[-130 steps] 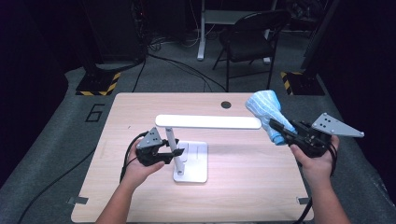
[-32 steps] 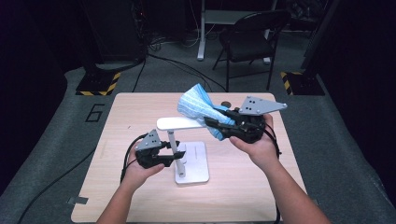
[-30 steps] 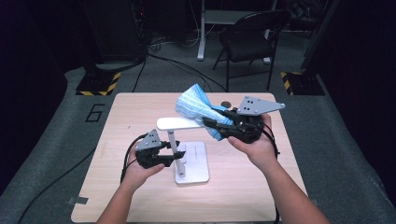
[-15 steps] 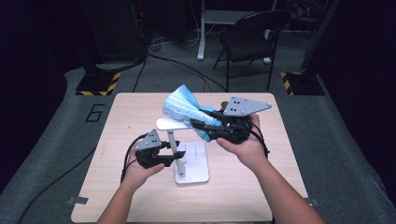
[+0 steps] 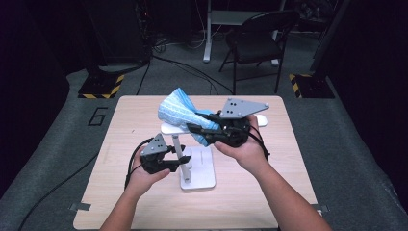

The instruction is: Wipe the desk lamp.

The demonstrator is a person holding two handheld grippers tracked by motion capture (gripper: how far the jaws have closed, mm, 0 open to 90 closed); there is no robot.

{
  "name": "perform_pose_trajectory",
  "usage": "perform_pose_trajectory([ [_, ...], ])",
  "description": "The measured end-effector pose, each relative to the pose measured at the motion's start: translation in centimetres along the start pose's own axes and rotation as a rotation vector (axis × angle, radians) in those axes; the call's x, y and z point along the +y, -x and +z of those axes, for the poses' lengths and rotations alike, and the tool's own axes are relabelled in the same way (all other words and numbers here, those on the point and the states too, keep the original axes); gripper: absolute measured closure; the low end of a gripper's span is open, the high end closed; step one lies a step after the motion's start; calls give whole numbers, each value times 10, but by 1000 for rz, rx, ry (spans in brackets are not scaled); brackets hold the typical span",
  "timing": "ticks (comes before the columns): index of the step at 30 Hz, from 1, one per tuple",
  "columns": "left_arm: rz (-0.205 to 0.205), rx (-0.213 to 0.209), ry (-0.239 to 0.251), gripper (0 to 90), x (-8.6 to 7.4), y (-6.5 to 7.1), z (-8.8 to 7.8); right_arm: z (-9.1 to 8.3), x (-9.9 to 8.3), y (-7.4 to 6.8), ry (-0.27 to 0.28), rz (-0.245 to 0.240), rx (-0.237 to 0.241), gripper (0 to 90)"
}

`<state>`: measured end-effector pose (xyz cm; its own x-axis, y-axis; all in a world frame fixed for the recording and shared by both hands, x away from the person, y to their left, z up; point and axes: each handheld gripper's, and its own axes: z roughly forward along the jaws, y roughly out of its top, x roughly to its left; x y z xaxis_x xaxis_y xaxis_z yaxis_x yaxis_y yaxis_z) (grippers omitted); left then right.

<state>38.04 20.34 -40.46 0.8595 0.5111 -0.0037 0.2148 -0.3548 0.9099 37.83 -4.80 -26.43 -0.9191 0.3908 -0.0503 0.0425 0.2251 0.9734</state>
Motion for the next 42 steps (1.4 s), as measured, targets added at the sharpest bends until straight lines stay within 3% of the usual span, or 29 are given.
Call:
perform_pose_trajectory([
  [25,15,12,-4,536,1,1,1,28,10,-17,-4,-31,73,633],
  [39,14,24,12,537,0,2,2,16,6,-13,-6,-40,53,643],
  [42,9,11,9,537,-1,1,2,11,5,-11,-8,-36,48,642],
])
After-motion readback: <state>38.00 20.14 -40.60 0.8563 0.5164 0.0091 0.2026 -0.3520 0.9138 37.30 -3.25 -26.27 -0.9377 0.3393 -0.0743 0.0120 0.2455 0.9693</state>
